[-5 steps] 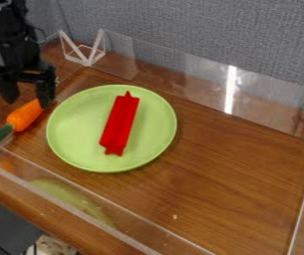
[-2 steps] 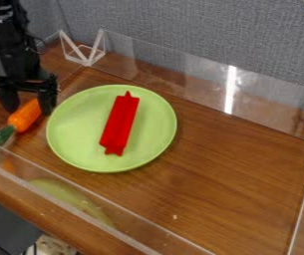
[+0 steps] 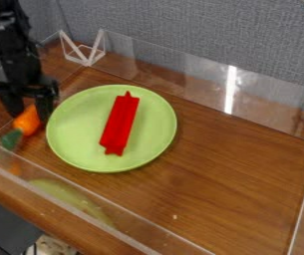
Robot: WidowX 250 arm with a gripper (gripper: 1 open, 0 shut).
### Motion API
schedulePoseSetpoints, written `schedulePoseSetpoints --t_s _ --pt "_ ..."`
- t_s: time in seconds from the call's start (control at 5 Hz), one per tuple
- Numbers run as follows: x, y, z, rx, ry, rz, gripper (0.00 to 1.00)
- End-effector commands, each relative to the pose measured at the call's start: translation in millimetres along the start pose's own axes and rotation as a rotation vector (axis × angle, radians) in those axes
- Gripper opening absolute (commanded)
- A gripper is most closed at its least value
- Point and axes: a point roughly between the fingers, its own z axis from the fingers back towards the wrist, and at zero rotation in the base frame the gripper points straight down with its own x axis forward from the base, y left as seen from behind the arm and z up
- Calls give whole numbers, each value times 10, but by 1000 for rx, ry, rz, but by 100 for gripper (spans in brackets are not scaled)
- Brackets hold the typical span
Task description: Put the carrot on the right side
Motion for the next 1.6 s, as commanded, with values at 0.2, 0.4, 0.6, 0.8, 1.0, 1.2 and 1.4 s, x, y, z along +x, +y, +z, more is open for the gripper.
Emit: schedulePoseSetpoints --t_s 0.2,0.4,0.6,0.8,1.0,1.2,1.4 --pt "116 92 394 17 -89 -42 0" --pt "136 102 574 12 -114 -63 0" --pt "182 -37 784 9 -133 -91 0" --pt "225 -197 1058 7 -159 -123 0" --pt "257 -412 1336 -7 -197 -210 0" --pt "258 -700 1524 -31 -239 -319 0" --pt "127 -1127 1542 -55 -259 -368 0"
